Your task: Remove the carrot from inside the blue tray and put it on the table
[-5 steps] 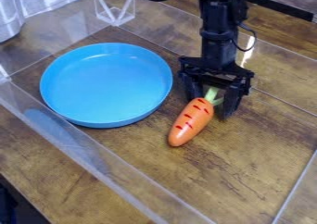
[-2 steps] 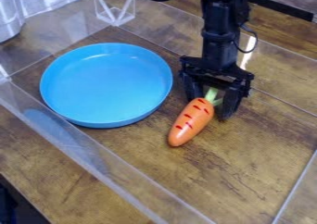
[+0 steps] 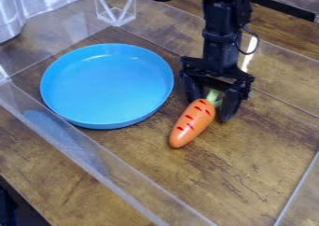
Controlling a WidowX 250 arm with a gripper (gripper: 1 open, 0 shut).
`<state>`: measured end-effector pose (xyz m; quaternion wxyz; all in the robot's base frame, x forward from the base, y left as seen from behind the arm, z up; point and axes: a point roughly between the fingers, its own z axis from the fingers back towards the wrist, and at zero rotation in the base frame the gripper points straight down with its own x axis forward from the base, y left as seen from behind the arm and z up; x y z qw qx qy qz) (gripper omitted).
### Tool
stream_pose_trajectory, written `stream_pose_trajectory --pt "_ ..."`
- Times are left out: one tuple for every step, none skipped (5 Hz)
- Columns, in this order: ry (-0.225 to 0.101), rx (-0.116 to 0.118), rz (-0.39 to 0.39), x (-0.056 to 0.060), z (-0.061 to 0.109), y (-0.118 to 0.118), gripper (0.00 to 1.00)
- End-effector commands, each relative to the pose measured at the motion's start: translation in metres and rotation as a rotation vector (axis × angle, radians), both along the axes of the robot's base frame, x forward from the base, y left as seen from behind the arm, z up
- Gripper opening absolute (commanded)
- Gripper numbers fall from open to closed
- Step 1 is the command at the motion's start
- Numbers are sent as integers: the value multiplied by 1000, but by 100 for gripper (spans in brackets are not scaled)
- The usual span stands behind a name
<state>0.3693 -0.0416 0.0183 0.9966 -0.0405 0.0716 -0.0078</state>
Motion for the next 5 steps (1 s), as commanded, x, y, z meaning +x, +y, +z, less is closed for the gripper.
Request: stream_pose_trajectory --pt "34 6 36 -6 -7 22 0" --pt "19 -10 31 -4 -5 22 0" --pt "13 -18 22 1 -3 19 100" --pt "8 -26 14 6 -1 16 100" --pt "-10 -47 7 8 0 13 100"
